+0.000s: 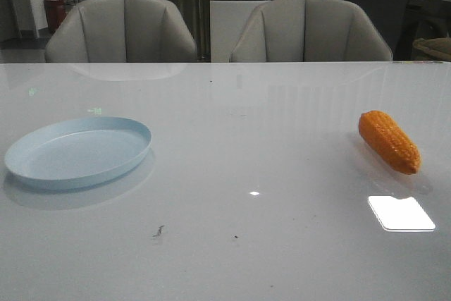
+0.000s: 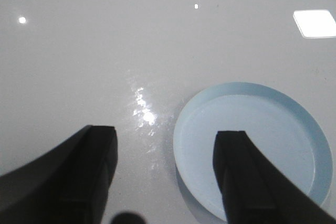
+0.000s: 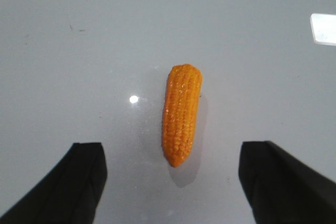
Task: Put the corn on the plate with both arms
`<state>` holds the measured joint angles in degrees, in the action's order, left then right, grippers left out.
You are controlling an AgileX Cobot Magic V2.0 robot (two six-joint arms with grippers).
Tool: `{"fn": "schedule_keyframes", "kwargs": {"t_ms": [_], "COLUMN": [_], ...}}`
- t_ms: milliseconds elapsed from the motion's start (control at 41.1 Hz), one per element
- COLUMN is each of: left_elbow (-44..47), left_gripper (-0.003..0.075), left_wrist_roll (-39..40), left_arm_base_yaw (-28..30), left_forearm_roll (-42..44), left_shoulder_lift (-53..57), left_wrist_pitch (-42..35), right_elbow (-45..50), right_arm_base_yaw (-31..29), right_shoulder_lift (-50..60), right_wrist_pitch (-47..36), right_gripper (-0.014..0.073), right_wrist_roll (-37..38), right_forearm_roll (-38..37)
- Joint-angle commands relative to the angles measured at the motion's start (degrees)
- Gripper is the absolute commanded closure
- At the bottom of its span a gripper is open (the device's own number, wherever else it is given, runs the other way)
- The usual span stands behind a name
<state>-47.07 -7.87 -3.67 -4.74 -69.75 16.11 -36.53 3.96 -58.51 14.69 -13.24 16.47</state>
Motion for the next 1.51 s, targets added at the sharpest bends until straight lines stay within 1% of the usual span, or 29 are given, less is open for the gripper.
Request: {"fn": "schedule_keyframes", "kwargs": {"t_ms": [0, 49, 122, 316, 462, 583, 705, 851, 1288, 1361, 1385, 1458, 1483], "left_elbow": [-8.0, -11.7, -16.7, -29.4, -36.8, -41.2, -43.1, -43.2, -43.3, -43.3, -43.3, -43.3, -43.3], "left_gripper": [0.0253, 0.0253, 0.0253, 0.0253, 0.0253, 0.0253, 0.0253, 0.0253, 0.0261, 0.0292, 0.0317, 0.0422, 0.0476], "left_wrist_roll": [0.6, 0.6, 0.6, 0.6, 0.6, 0.6, 0.6, 0.6, 0.6, 0.6, 0.6, 0.6, 0.6], "left_arm_base_yaw": [0.0, 0.0, 0.0, 0.0, 0.0, 0.0, 0.0, 0.0, 0.0, 0.0, 0.0, -0.1, -0.1], "left_forearm_roll": [-0.7, -0.7, -0.7, -0.7, 0.0, 0.4, 0.4, 0.4, 0.4, 0.4, 0.4, 0.4, 0.4], "left_shoulder_lift": [-3.0, -5.8, -10.2, -22.7, -31.7, -38.5, -42.7, -45.4, -48.8, -48.9, -48.9, -48.9, -48.9], "left_wrist_pitch": [4.9, 9.5, 14.6, 25.4, 31.9, 35.4, 36.7, 36.7, 36.7, 36.7, 36.9, 37.2, 37.4], "right_elbow": [-1.6, -1.6, -1.6, -1.6, -1.6, -1.6, -1.6, -1.6, -1.6, -1.6, -1.6, -1.6, -1.6], "right_arm_base_yaw": [-0.1, -0.1, -0.1, -0.1, -0.1, -0.1, -0.1, -0.1, -0.1, -0.1, -0.1, -0.1, -0.1], "right_shoulder_lift": [0.6, 0.6, 0.6, 0.6, 0.6, 0.6, 0.6, 0.6, 0.6, 0.6, 0.6, 0.6, 0.6], "right_wrist_pitch": [-1.8, -1.1, -0.2, 2.0, 2.7, 3.2, 4.4, 5.1, 5.1, 5.2, 5.2, 5.2, 5.2], "right_gripper": [-0.0030, -0.0030, -0.0030, -0.0030, -0.0030, -0.0030, -0.0030, -0.0030, -0.0030, -0.0030, -0.0030, -0.0030, -0.0030], "right_wrist_roll": [-0.4, -0.4, -0.4, -0.4, -0.4, -0.4, -0.4, -0.4, -0.4, -0.4, -0.4, -0.4, -0.4], "right_forearm_roll": [2.5, 2.9, 3.3, 3.9, 3.9, 3.9, 3.9, 3.9, 3.8, 3.8, 3.8, 3.8, 3.8]}}
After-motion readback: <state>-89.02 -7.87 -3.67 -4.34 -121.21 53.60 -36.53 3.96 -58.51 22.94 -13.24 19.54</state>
